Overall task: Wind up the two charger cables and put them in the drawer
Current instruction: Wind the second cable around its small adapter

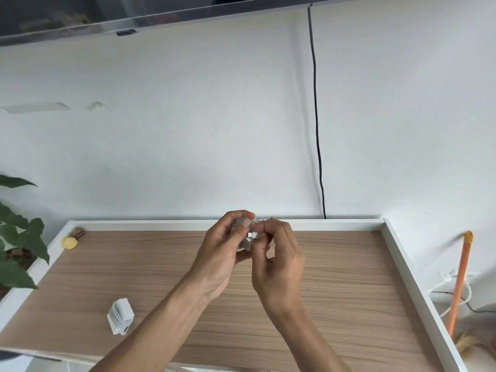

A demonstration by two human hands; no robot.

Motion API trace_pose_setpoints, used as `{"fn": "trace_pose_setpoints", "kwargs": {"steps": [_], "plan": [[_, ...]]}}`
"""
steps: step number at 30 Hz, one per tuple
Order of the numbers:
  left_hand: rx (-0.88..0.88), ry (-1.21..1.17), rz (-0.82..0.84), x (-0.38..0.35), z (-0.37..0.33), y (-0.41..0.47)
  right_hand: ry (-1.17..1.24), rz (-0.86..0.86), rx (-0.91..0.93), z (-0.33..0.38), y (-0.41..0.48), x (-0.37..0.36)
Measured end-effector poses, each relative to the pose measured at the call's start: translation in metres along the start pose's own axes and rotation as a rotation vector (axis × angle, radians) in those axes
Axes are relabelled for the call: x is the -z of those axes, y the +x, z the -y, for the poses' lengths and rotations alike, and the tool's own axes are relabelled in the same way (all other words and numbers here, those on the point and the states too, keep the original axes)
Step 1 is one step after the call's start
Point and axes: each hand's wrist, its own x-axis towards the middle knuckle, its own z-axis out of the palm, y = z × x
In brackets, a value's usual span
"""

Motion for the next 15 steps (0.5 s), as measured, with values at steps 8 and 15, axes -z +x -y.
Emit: {"fn": "trace_pose_setpoints", "kwargs": {"steps": [8, 15], "plan": [[0.024, -0.102, 0.038, 0.002, -0.005, 0.006, 0.103, 0.083, -0.076, 0.001, 0.011, 0.009], [0.175, -0.463, 0.052, 0.0, -0.005, 0.009, 0.158, 0.291, -0.172, -0.013, 0.014, 0.023]]}}
